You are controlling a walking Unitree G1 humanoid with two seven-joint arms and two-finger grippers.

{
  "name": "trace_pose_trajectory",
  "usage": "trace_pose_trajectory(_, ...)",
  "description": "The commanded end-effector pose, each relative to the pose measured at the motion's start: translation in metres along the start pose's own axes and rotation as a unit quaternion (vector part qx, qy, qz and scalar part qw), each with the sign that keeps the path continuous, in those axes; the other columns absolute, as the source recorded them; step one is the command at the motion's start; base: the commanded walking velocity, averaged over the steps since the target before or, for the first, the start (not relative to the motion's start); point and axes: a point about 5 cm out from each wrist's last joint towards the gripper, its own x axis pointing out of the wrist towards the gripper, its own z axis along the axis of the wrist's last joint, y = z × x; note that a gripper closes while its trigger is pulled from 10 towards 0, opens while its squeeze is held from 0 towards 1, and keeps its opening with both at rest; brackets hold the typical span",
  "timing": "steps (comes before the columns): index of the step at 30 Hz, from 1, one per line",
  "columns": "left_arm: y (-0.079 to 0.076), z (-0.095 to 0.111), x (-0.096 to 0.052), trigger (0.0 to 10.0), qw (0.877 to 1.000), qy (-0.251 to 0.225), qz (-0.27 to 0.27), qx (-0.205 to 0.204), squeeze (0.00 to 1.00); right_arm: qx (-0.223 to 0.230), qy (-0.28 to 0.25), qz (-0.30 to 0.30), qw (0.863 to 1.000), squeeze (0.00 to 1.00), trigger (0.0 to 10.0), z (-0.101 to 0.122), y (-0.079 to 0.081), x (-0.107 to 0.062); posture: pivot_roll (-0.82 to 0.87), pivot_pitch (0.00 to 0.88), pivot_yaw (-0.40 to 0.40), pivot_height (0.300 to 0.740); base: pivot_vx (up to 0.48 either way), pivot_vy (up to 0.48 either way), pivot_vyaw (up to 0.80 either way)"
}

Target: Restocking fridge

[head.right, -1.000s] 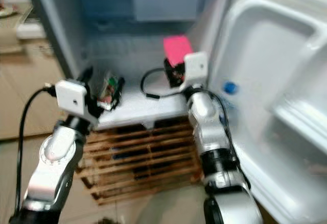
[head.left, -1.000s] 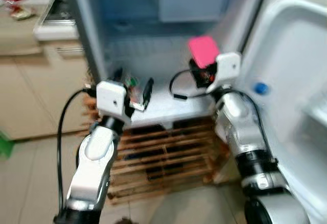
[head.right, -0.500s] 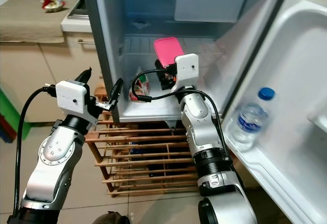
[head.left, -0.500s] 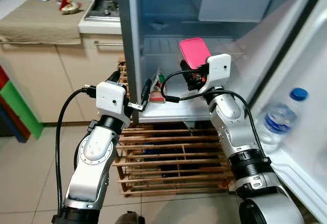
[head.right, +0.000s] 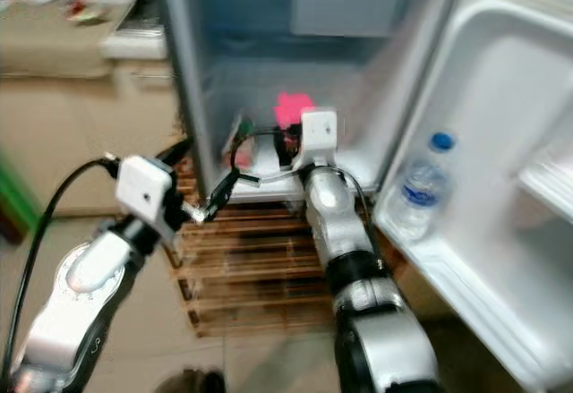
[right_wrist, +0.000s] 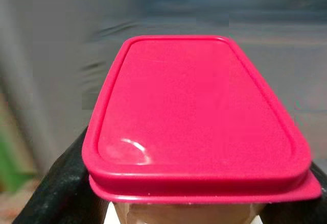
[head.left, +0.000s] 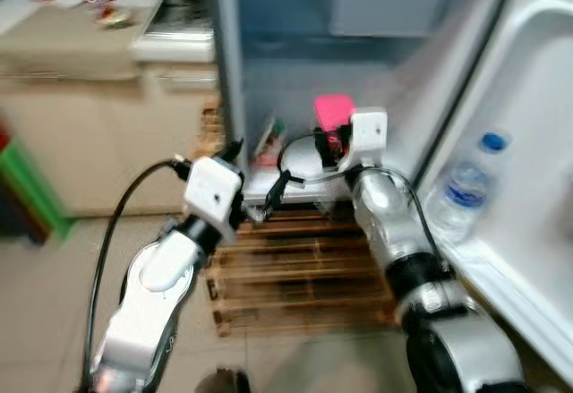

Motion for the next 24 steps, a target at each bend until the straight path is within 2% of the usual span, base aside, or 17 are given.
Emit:
trace_pose_trajectory(1,0.002,0.011,-0.004,10.0,1.000,-0.006,-0.010,0.011,0.00,-0.011,0.005,-0.014,1.000,0.00,10.0,0.001,0.000,0.004,0.21,0.093,-0.006,0.740,0.000,0.000,0.00)
trace_pose_trajectory(4,0.001,0.013,-0.011,10.0,1.000,-0.001,-0.002,0.008,0.00,-0.009,0.010,-0.018,1.000,0.00,10.0,0.001,0.003,0.007,0.23,0.116,-0.002,0.740,0.000,0.000,0.00)
trace_pose_trajectory(5,-0.007,0.016,-0.026,10.0,1.000,0.009,-0.016,0.019,0.00,-0.014,0.012,-0.022,1.000,0.00,10.0,0.000,0.008,0.008,0.26,0.162,0.011,0.740,0.000,0.000,0.00)
trace_pose_trajectory(6,-0.010,0.017,-0.032,10.0,0.999,0.014,-0.021,0.024,0.00,-0.019,0.012,-0.026,0.999,0.00,10.0,0.000,0.010,0.009,0.26,0.167,0.012,0.740,0.000,0.000,0.00)
trace_pose_trajectory(9,-0.014,0.018,-0.039,10.0,0.999,0.018,-0.026,0.027,0.00,-0.022,0.011,-0.032,0.999,0.00,10.0,0.000,0.012,0.009,0.26,0.181,0.015,0.740,0.000,0.000,0.00)
trace_pose_trajectory(13,-0.019,0.019,-0.050,10.0,0.999,0.030,-0.022,0.006,0.00,-0.033,-0.009,-0.051,0.998,0.00,10.0,0.006,0.018,0.010,0.24,0.211,0.008,0.740,0.000,0.000,0.00)
trace_pose_trajectory(17,-0.018,0.020,-0.047,10.0,0.999,0.031,-0.013,-0.004,0.00,-0.035,-0.014,-0.055,0.998,0.00,10.0,0.004,0.021,0.010,0.23,0.216,0.001,0.740,0.000,0.000,0.00)
trace_pose_trajectory(21,-0.016,0.020,-0.046,10.0,0.999,0.034,0.002,-0.012,0.00,-0.013,-0.033,-0.066,0.997,0.00,10.0,0.008,0.016,0.009,0.22,0.209,-0.010,0.740,0.000,0.000,0.00)
trace_pose_trajectory(22,-0.010,0.019,-0.043,10.0,0.998,0.030,0.036,-0.034,0.00,-0.004,-0.071,-0.062,0.996,0.00,10.0,0.013,0.014,0.002,0.20,0.187,-0.016,0.740,0.000,0.000,0.00)
trace_pose_trajectory(24,-0.007,0.018,-0.042,10.0,0.996,0.028,0.059,-0.065,0.00,-0.008,-0.113,-0.048,0.992,0.00,10.0,0.018,0.016,-0.012,0.18,0.170,-0.018,0.740,0.000,0.000,0.00)
